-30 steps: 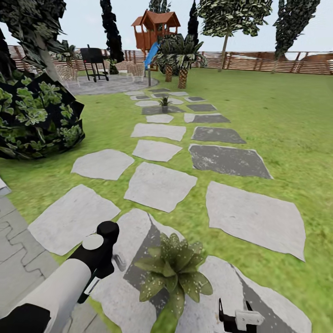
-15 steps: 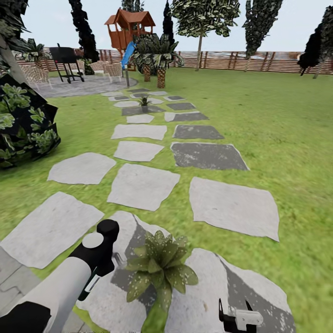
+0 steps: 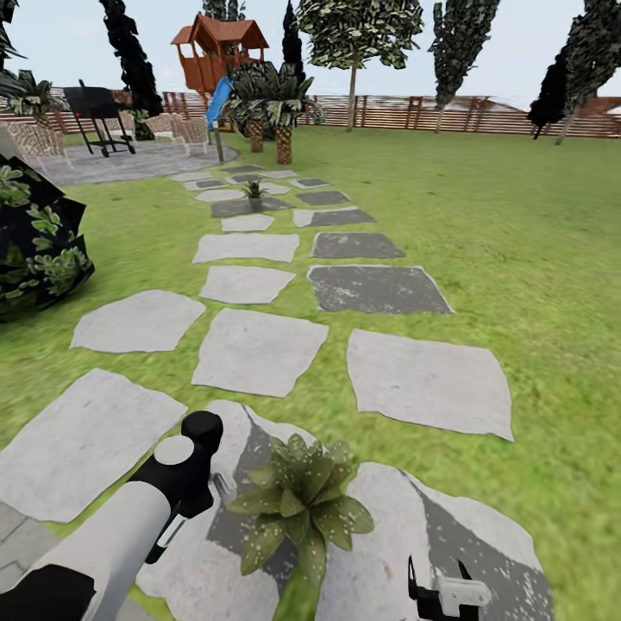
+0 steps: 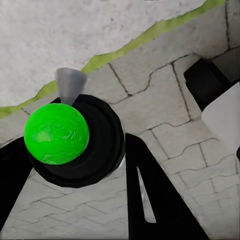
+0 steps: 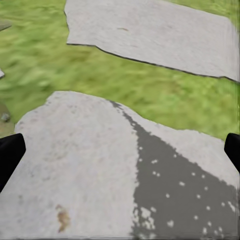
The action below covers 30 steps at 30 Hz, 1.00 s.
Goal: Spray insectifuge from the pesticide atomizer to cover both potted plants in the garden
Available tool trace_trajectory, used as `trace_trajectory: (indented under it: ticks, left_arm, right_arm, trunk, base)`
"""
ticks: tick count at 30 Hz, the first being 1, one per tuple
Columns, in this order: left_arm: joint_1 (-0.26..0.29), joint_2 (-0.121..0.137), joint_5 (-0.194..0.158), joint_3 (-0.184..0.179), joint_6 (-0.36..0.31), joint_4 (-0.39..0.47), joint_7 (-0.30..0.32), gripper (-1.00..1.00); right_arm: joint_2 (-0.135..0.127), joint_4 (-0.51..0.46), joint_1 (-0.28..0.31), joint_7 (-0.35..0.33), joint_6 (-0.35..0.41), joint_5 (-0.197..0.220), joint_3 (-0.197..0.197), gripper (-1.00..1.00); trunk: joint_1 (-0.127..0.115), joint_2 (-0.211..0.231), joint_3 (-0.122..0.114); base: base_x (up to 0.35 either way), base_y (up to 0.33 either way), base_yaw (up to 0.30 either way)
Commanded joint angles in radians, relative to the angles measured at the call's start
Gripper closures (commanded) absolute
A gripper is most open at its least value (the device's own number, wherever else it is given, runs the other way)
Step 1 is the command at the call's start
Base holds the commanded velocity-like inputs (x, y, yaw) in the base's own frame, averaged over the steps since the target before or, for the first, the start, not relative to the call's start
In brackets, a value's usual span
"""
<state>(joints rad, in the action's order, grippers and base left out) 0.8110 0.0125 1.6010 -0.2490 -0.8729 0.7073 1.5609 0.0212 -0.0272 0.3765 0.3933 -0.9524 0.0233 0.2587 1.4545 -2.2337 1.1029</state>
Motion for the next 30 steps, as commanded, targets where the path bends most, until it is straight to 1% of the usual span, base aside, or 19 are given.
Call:
trace_trajectory:
  ticks: [1,3,8,13,19,23,30]
  left_arm:
    - [-0.001,0.001,0.006,-0.005,-0.011,0.002,0.010,1.00]
    - [-0.004,0.002,0.006,-0.007,-0.010,0.002,0.010,1.00]
    - [-0.007,0.021,0.009,0.000,-0.008,-0.002,0.010,1.00]
    - [-0.007,0.025,0.009,0.001,-0.009,0.000,0.010,1.00]
    - [-0.007,0.025,0.007,0.002,-0.010,0.000,0.010,1.00]
    - [-0.007,0.023,0.008,0.001,-0.011,0.000,0.010,1.00]
    - [-0.006,0.022,0.007,0.001,-0.011,0.001,0.010,1.00]
  right_arm:
    - [0.000,0.001,0.001,0.007,-0.002,0.002,0.008,-1.00]
    - [0.000,0.001,0.001,0.007,-0.002,0.002,0.008,-1.00]
    - [0.000,0.001,0.001,0.007,-0.002,0.002,0.008,-1.00]
    - [0.000,0.001,0.001,0.007,-0.002,0.001,0.008,-1.00]
    - [0.000,0.001,0.001,0.007,-0.002,0.002,0.008,-1.00]
    - [0.000,0.001,0.001,0.007,-0.002,0.002,0.008,-1.00]
    - [0.000,0.001,0.001,0.007,-0.002,0.002,0.008,-1.00]
  trunk:
    - [0.000,0.000,0.001]
    - [0.000,0.000,0.001]
    - [0.000,0.000,0.001]
    - [0.000,0.000,0.001]
    - [0.000,0.000,0.001]
    - [0.000,0.000,0.001]
    - [0.000,0.000,0.001]
  base:
    - [0.001,0.048,-0.293]
    - [0.000,0.020,-0.293]
    - [0.000,0.002,-0.238]
    - [-0.001,0.000,-0.023]
    - [-0.257,0.016,-0.001]
    - [-0.128,0.235,-0.071]
    - [0.014,0.323,-0.283]
